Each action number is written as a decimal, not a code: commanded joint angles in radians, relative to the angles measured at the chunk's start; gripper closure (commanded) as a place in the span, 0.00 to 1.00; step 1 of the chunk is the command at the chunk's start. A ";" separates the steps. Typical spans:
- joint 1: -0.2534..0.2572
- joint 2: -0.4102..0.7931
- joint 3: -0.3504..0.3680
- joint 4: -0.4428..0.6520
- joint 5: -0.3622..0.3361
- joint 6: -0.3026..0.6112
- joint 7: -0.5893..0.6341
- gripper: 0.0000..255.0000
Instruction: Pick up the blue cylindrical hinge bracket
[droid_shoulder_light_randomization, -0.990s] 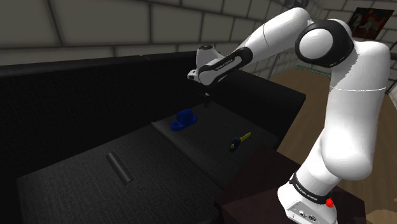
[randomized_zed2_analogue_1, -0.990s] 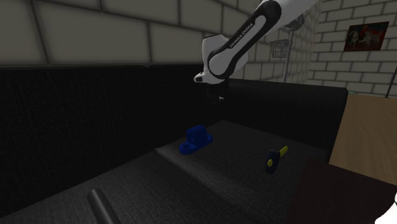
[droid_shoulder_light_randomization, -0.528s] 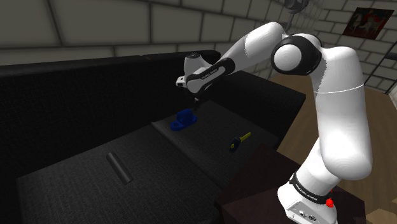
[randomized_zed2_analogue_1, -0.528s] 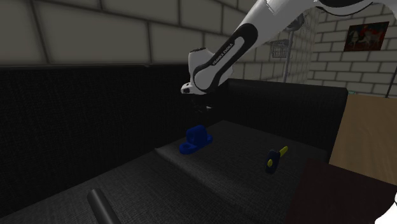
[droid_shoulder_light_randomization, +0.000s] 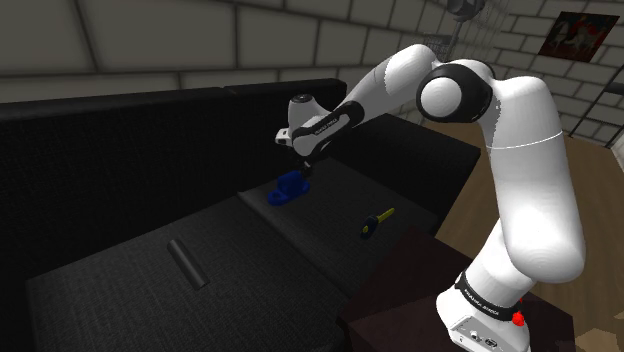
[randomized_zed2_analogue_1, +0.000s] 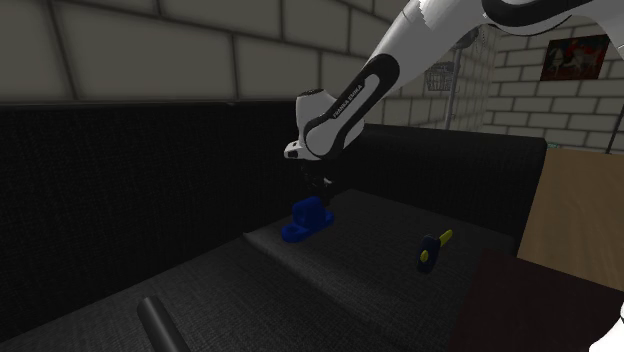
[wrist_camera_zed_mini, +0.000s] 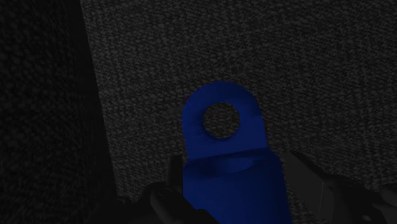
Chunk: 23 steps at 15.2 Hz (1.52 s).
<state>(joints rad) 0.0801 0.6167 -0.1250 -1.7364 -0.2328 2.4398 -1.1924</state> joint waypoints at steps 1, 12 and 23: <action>0.000 0.003 0.000 -0.002 0.000 0.002 0.001 1.00; -0.001 -0.022 0.001 0.002 0.003 -0.026 -0.007 1.00; 0.000 -0.110 0.005 0.021 0.012 -0.131 -0.033 1.00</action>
<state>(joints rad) 0.0799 0.5174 -0.1201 -1.7147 -0.2216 2.3178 -1.2235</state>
